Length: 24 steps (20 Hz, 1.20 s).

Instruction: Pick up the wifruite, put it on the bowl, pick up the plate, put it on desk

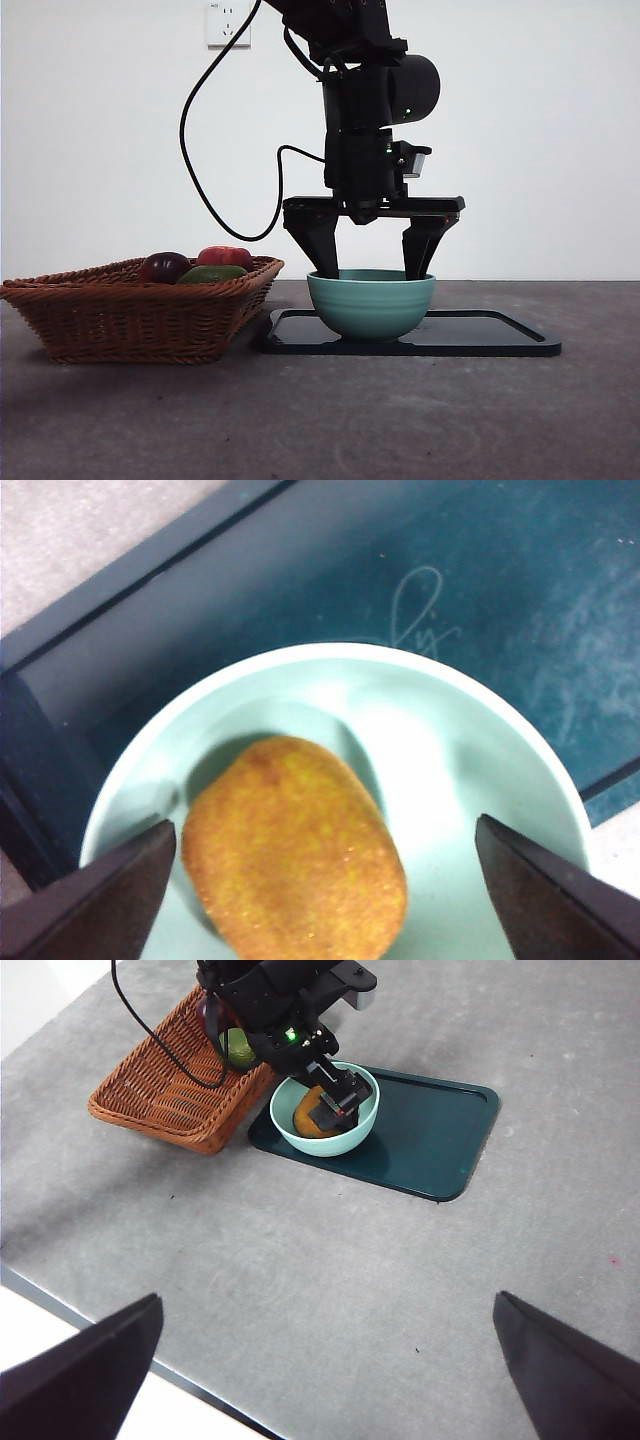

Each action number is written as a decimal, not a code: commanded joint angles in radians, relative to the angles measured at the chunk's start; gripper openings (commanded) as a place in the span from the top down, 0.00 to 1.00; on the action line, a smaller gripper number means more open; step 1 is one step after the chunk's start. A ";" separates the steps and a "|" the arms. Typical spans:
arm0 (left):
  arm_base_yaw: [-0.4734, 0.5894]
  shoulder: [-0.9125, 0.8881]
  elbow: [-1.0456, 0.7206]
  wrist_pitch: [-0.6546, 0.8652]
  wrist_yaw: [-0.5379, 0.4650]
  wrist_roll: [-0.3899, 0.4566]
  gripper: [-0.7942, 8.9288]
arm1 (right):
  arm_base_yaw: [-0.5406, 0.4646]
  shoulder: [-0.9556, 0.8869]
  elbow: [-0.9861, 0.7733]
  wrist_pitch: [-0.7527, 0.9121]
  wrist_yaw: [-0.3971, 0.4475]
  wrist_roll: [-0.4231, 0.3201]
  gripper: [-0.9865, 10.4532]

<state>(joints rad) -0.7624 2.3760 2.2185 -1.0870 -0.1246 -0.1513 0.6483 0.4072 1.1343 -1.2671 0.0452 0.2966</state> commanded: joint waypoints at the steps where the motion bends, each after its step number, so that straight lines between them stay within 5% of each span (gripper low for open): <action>1: -0.010 0.040 0.031 0.006 0.000 0.016 0.45 | 0.009 0.002 0.008 0.009 0.000 0.010 0.40; 12: -0.010 0.058 0.031 0.010 0.000 0.047 0.67 | 0.009 0.002 0.008 0.003 0.000 0.010 0.40; 18: -0.009 0.058 0.076 -0.028 0.000 0.066 0.67 | 0.009 0.002 0.008 0.001 0.000 0.010 0.40; 24: -0.009 0.055 0.357 -0.245 0.001 0.051 0.67 | 0.009 0.002 0.008 0.001 0.000 0.011 0.40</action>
<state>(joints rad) -0.7624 2.4100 2.5366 -1.3270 -0.1246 -0.0956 0.6483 0.4072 1.1343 -1.2716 0.0448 0.2966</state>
